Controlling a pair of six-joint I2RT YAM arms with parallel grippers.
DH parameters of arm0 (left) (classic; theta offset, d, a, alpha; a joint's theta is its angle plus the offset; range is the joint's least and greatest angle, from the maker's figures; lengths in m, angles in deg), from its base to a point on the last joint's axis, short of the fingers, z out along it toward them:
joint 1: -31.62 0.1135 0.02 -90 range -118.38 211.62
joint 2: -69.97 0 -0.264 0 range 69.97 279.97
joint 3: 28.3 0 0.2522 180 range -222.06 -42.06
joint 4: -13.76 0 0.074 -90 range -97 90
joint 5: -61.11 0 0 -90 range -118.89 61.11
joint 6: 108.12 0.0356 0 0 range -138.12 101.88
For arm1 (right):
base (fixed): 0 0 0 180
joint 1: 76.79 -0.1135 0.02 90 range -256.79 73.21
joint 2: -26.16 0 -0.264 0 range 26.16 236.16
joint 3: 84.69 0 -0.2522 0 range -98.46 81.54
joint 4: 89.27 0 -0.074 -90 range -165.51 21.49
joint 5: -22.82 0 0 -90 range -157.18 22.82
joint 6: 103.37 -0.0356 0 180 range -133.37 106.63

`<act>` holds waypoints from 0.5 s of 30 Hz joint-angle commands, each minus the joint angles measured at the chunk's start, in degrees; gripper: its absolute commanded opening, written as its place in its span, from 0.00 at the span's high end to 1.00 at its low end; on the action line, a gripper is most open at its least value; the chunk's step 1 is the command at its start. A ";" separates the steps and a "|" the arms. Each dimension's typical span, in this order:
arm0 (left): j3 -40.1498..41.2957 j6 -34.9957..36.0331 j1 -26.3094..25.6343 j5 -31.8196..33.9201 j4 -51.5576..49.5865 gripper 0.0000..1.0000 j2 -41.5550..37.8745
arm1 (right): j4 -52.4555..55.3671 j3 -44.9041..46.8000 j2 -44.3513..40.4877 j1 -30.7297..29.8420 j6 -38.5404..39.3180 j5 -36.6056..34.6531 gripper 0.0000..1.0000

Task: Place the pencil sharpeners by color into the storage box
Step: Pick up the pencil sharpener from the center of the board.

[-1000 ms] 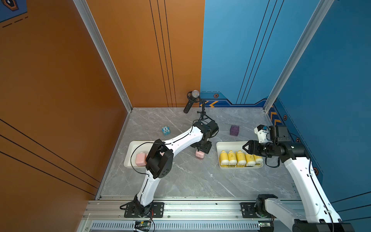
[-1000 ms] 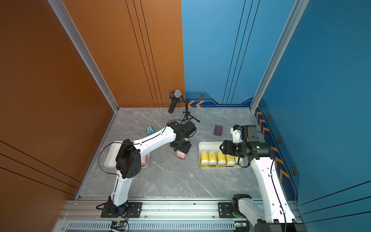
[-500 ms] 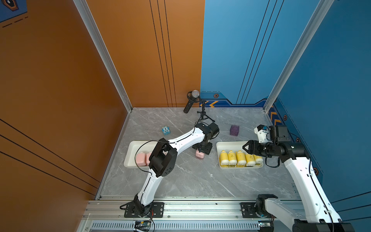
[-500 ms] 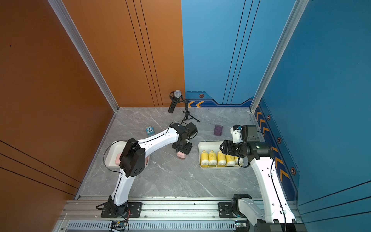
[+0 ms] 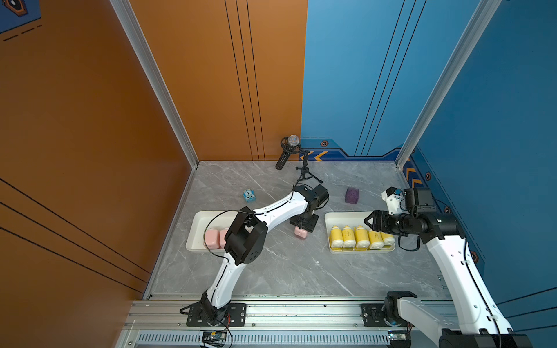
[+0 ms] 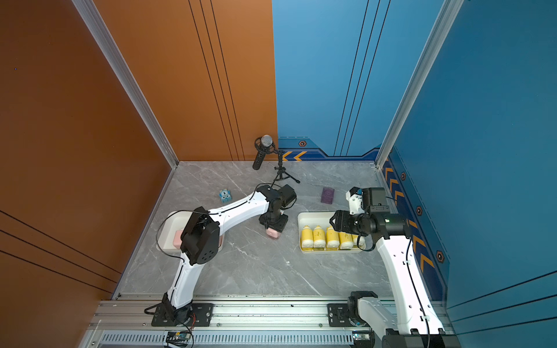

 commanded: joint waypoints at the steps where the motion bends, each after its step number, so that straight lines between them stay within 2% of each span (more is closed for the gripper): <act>1: 1.48 -0.11 0.27 -0.95 -0.33 0.68 -0.83 | -1.09 0.42 -0.64 0.29 -0.10 -0.14 0.34; 8: 3.10 0.24 1.44 0.48 -0.35 0.69 -5.78 | -1.18 0.20 -0.60 0.30 -0.11 0.08 0.34; 15: 6.43 1.95 5.48 2.01 -0.61 0.67 -12.83 | -1.18 0.25 -0.47 0.27 -0.24 0.21 0.34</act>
